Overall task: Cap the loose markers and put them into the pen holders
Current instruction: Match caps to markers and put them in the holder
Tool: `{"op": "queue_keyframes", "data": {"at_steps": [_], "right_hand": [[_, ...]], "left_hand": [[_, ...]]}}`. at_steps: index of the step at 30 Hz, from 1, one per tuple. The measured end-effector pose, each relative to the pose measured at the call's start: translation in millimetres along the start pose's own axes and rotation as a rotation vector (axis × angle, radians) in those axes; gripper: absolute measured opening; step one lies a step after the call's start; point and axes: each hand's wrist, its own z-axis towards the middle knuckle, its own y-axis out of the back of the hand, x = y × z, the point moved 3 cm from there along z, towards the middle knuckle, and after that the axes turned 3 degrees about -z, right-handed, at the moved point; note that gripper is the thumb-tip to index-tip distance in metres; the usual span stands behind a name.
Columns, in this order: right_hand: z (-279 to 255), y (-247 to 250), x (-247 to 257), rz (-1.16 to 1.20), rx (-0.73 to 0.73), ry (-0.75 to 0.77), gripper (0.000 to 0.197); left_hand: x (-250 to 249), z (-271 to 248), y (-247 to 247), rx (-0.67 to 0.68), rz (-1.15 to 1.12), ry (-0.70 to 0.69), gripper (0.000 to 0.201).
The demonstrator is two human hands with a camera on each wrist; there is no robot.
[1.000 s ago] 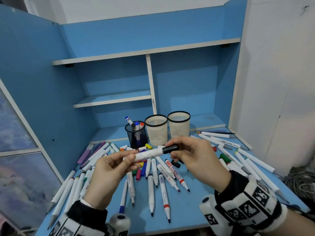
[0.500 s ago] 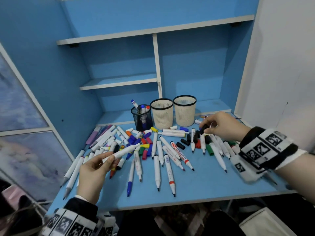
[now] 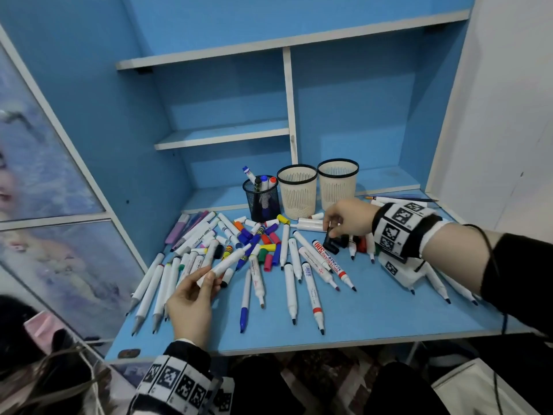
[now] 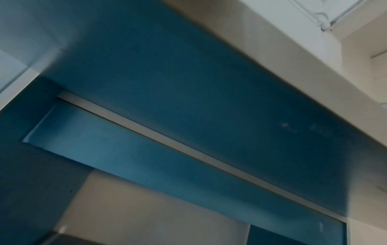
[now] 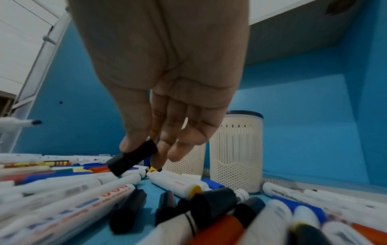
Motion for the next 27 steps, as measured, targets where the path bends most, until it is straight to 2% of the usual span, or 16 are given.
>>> {"op": "queue_keyframes", "data": {"at_steps": [5, 9, 13, 18, 23, 27], "right_hand": [[19.8, 0.3, 8.2, -0.034, -0.007, 0.006, 0.02], [28.3, -7.0, 9.1, -0.148, 0.11, 0.0, 0.015], [31.5, -15.0, 10.4, -0.218, 0.207, 0.005, 0.022], [37.0, -20.0, 9.0, -0.284, 0.215, 0.038, 0.024], [40.4, -9.8, -1.6, -0.259, 0.13, -0.004, 0.015], [38.5, -5.9, -17.5, -0.338, 0.251, -0.066, 0.018]], "left_hand": [[5.3, 4.4, 2.7, 0.019, -0.013, 0.022, 0.012], [7.8, 5.1, 2.8, 0.044, -0.018, 0.029, 0.01], [8.0, 4.9, 1.9, 0.081, -0.007, 0.033, 0.012], [6.9, 5.2, 1.3, 0.077, -0.02, 0.045, 0.015], [6.1, 5.7, 0.4, 0.092, -0.039, 0.06, 0.015], [8.5, 7.4, -0.7, 0.121, -0.024, 0.071, 0.014]]}}
